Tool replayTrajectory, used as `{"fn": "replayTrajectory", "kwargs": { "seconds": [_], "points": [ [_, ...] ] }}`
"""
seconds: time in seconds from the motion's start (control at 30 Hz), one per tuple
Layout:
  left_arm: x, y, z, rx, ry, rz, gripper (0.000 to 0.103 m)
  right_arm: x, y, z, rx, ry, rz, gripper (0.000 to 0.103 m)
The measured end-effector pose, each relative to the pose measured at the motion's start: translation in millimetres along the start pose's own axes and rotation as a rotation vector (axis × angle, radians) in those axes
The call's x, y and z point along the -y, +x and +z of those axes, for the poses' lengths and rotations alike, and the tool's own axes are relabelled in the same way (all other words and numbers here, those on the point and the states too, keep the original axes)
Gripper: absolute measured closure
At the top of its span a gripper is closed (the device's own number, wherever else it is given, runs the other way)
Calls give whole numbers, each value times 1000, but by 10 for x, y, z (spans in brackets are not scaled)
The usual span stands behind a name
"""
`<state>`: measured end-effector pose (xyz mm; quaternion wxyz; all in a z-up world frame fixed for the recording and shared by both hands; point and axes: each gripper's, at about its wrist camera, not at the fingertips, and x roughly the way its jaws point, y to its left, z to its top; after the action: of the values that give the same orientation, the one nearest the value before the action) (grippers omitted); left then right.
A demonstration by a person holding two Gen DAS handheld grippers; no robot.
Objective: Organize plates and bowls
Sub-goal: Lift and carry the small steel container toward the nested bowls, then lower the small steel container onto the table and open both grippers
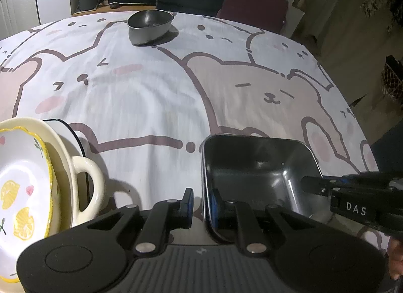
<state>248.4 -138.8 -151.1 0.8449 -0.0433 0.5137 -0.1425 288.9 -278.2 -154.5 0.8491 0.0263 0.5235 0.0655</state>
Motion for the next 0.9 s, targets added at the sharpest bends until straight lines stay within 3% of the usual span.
{"fn": "replayTrajectory", "kwargs": {
  "seconds": [0.9],
  "points": [
    [14,90,-27,-44,31,-20,79,94,139,-24,-50,64,-15,87]
  ]
}}
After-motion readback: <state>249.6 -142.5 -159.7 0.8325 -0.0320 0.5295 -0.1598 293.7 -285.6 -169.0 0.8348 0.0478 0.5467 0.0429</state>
